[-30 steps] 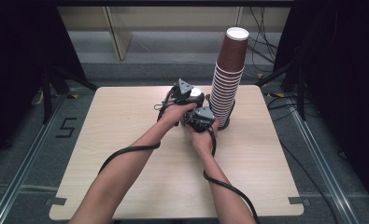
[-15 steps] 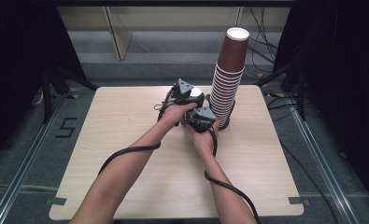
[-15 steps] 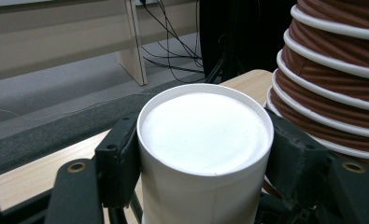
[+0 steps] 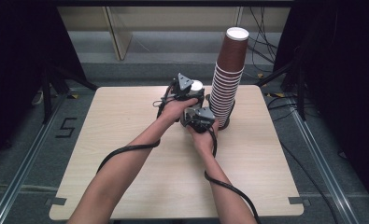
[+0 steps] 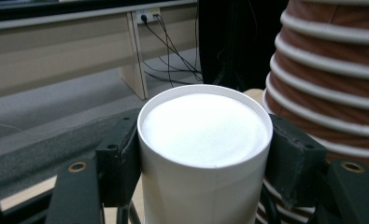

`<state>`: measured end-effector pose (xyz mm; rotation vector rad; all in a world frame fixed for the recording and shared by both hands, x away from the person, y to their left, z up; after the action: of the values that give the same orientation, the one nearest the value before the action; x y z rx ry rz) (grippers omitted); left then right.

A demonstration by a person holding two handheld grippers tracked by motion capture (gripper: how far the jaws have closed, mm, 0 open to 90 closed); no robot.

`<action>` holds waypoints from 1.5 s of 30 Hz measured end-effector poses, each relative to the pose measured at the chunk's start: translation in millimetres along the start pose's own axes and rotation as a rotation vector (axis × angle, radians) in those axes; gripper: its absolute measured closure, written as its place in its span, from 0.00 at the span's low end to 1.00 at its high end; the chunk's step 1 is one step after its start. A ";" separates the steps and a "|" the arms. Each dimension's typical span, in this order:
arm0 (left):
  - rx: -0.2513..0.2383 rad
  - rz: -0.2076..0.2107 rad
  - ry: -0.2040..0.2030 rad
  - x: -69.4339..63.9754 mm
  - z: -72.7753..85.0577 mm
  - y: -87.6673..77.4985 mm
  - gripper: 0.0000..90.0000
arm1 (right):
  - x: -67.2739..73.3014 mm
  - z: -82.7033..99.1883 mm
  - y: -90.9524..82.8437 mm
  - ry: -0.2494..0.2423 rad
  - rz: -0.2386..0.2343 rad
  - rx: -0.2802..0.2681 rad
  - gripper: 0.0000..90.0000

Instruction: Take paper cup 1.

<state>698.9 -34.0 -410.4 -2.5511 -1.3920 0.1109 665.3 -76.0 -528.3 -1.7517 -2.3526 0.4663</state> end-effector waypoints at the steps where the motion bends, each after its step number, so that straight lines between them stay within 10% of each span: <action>1: -0.003 -0.003 0.001 0.8 -1.9 -0.5 0.38 | 0.0 0.2 -0.1 -0.001 0.001 0.002 0.35; 26: -0.101 0.017 0.021 -1.8 -50.8 -51.3 0.37 | -8.7 6.8 -39.5 -0.032 -0.065 0.006 0.23; 45: -0.011 0.124 0.081 -21.4 -4.5 -119.6 0.37 | -26.7 4.9 -140.2 -0.042 -0.225 -0.024 0.18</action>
<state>590.0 9.6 -378.4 -2.6189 -1.2080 0.0204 545.3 -138.7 -482.8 -1.4748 -2.5553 0.4448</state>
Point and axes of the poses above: each handheld gripper's, and its own axes: y roughly forward along the jaws, z roughly out of its underside, x roughly to its left, the point moved 8 cm from there along y, roughly forward along the jaws, and after that the axes turned 1 degree about -x, right-handed, at the moved point
